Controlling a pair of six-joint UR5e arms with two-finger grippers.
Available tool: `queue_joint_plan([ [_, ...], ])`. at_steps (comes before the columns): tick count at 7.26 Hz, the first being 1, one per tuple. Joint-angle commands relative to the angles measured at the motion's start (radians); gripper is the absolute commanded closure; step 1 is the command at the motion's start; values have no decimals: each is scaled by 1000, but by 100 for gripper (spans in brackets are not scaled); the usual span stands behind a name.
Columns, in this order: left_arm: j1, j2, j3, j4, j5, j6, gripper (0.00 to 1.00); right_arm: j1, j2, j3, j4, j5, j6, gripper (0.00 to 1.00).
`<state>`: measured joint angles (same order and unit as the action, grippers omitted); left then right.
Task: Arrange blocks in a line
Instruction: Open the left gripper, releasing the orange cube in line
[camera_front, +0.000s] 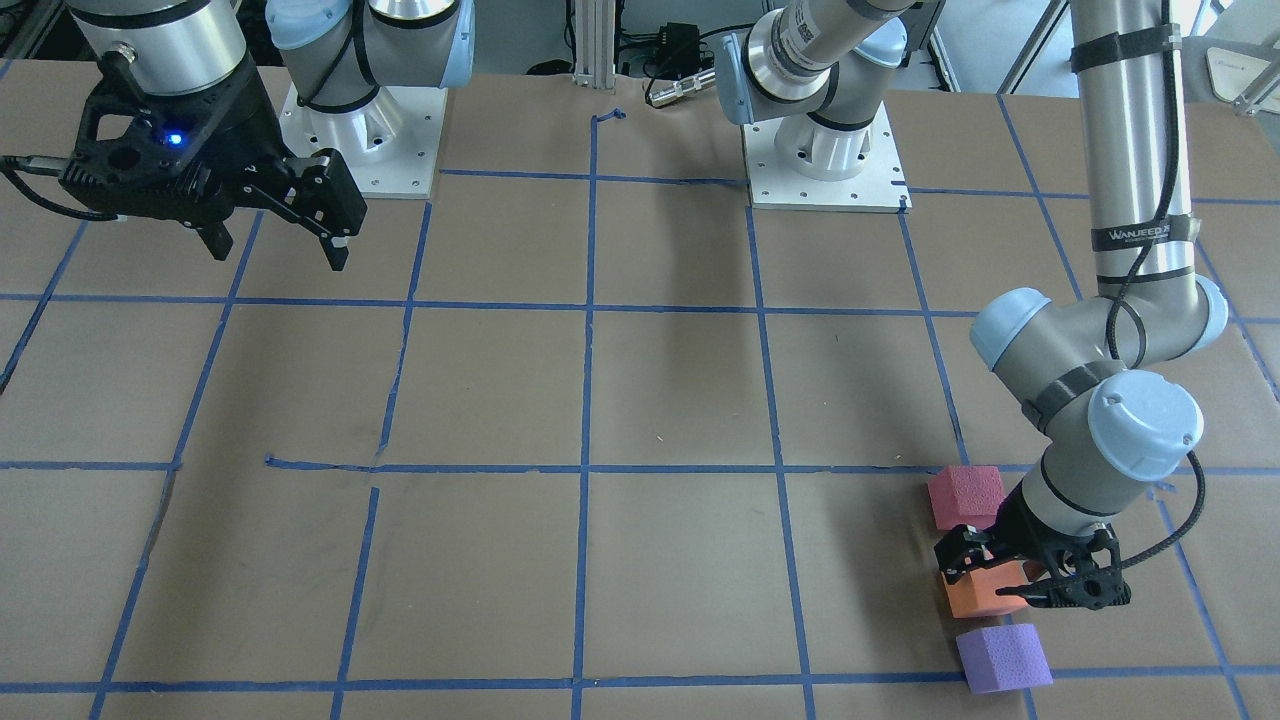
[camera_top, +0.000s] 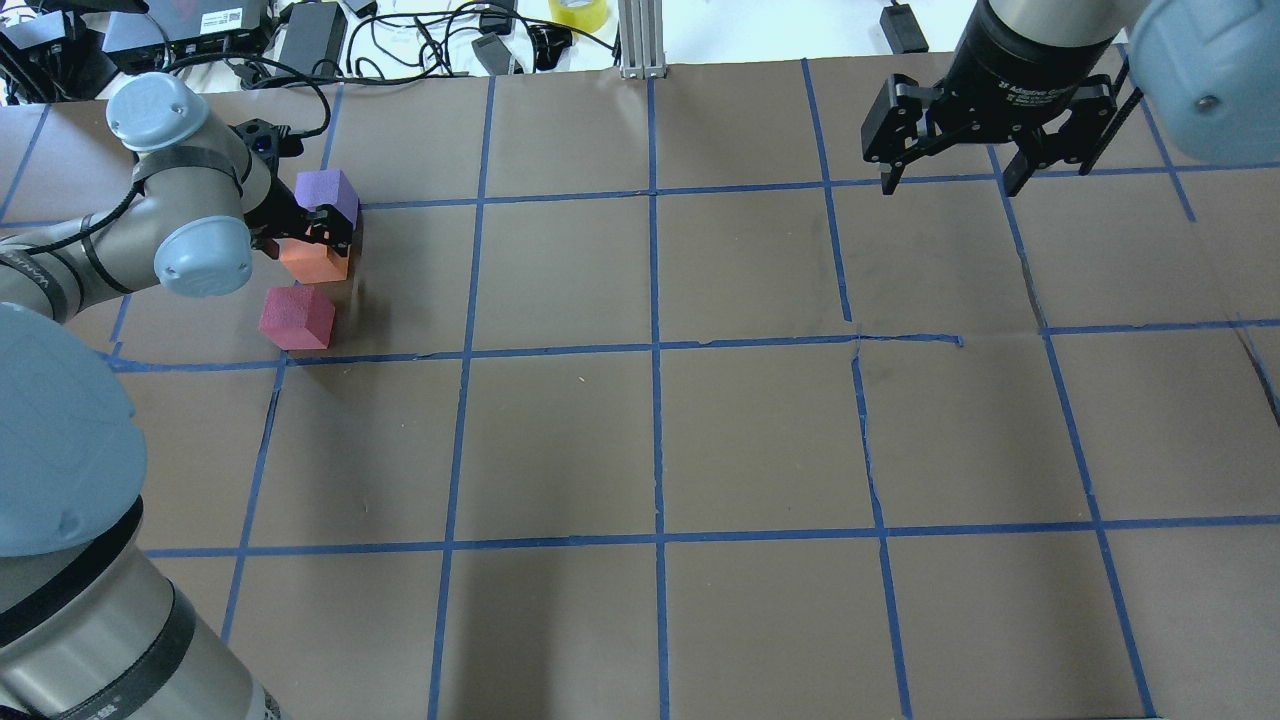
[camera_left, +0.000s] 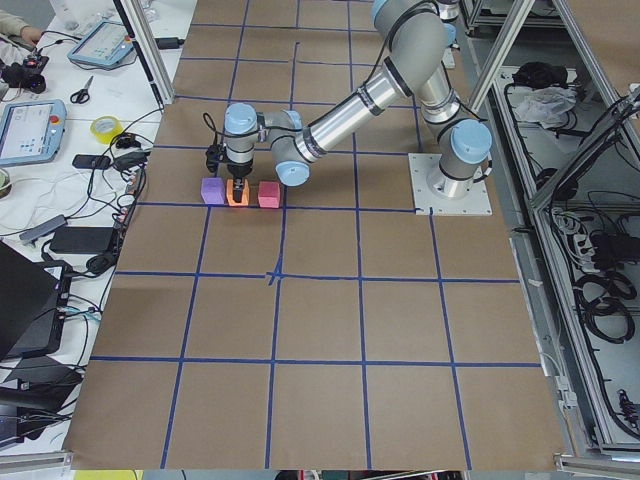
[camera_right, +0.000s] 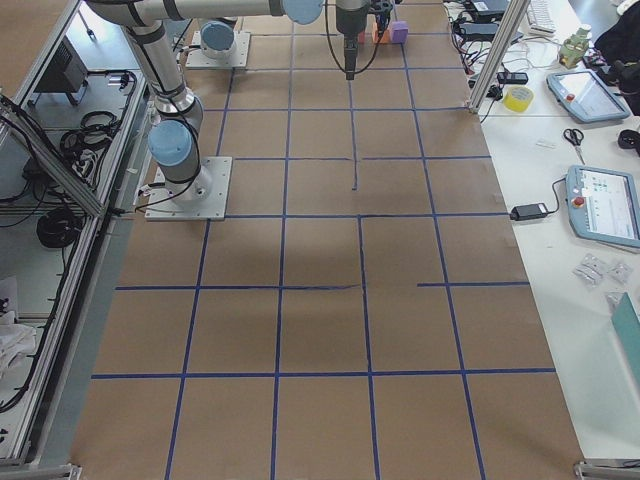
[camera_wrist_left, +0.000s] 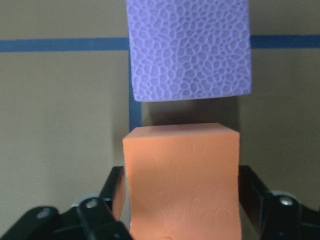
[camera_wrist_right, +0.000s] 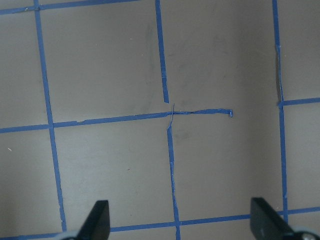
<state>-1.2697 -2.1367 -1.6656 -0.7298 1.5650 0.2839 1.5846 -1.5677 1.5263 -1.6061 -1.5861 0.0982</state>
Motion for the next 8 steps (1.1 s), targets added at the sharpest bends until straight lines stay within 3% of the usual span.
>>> queue_joint_plan([
  [1, 1, 46, -6, -16, 15, 1, 0, -1, 0, 0, 0, 0, 0, 0],
  [6, -51, 306, 10, -315, 58, -17, 0, 0, 0, 0, 0, 0, -3, 0],
  [8, -179, 374, 15, -377, 95, -238, 0, 2, -2, 2, 0, -2, -5, 0],
])
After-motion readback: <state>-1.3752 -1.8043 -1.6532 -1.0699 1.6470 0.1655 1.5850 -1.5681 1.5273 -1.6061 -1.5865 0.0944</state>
